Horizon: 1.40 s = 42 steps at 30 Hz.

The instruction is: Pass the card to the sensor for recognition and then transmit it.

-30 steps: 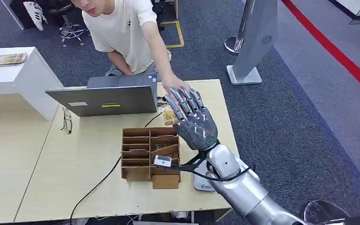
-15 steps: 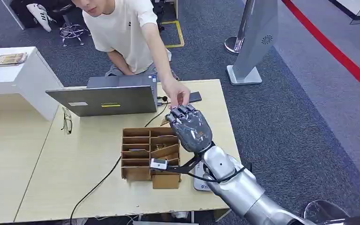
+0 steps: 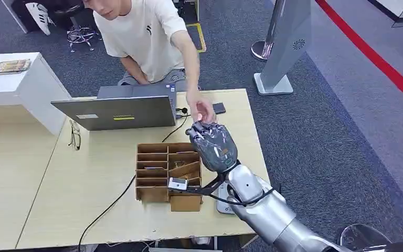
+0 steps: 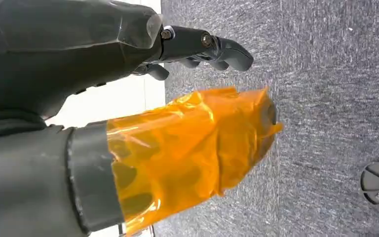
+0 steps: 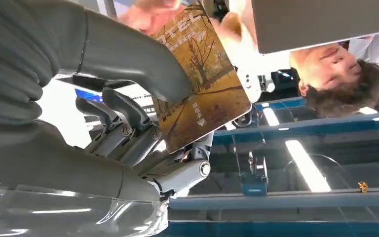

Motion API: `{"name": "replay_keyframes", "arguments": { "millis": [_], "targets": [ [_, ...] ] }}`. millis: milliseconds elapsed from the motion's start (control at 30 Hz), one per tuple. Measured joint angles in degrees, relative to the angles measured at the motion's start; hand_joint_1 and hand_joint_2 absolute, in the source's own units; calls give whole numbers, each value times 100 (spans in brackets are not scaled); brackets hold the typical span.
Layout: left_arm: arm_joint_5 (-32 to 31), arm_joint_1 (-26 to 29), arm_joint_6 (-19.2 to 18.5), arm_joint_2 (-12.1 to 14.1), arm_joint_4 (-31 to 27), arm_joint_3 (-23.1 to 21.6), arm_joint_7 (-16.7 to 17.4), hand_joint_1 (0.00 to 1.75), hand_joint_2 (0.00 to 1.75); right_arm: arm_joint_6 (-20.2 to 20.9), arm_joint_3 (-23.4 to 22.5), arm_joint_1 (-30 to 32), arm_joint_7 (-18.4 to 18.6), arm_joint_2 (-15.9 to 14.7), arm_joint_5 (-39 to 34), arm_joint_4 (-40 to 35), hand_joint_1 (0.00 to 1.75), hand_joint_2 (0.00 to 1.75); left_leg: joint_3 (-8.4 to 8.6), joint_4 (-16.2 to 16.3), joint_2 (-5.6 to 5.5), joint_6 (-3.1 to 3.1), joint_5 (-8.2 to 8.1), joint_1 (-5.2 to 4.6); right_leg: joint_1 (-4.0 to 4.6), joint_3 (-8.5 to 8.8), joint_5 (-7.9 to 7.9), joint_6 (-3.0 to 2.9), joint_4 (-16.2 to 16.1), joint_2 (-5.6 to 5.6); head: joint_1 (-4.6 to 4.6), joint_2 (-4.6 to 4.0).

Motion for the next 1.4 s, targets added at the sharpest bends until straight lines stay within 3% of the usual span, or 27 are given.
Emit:
{"name": "replay_keyframes", "arguments": {
  "millis": [167,500,733,900,1067,1400],
  "targets": [
    [44,5,4,-63,-2,0,0,0,0,-116,-138,352,-289,53,-700,-182,175,175,-2,0,-1,0,-1,0,0,-2,-1,1,0,-1,-2,0],
    [203,37,20,-332,-131,55,-103,0,0,-151,-1100,1387,-1622,477,-3255,-1229,175,175,-6,0,-2,0,-2,0,0,-5,-3,3,0,-2,0,0],
    [299,69,68,-515,-256,186,-170,0,0,-153,-1412,2016,-2172,638,-4664,-1877,175,175,-6,0,-1,0,-2,0,0,-6,-3,3,0,-2,0,0],
    [389,73,120,-590,-297,293,-184,0,0,-133,-1585,2366,-2238,662,-5069,-2072,175,175,-6,-1,-1,2,-3,0,0,-6,-4,3,-1,-2,0,0],
    [509,78,162,-658,-343,444,-188,0,0,289,-1768,2764,-2197,662,-5698,-2179,175,175,-6,-1,-2,1,-4,-1,0,-7,-4,3,-1,-2,0,0],
    [625,78,256,-662,-348,669,-188,0,0,800,-1664,3345,-1653,394,-6032,-2157,175,175,-8,-1,-1,3,-8,0,0,-8,-7,3,-1,-2,0,0]
  ]
}}
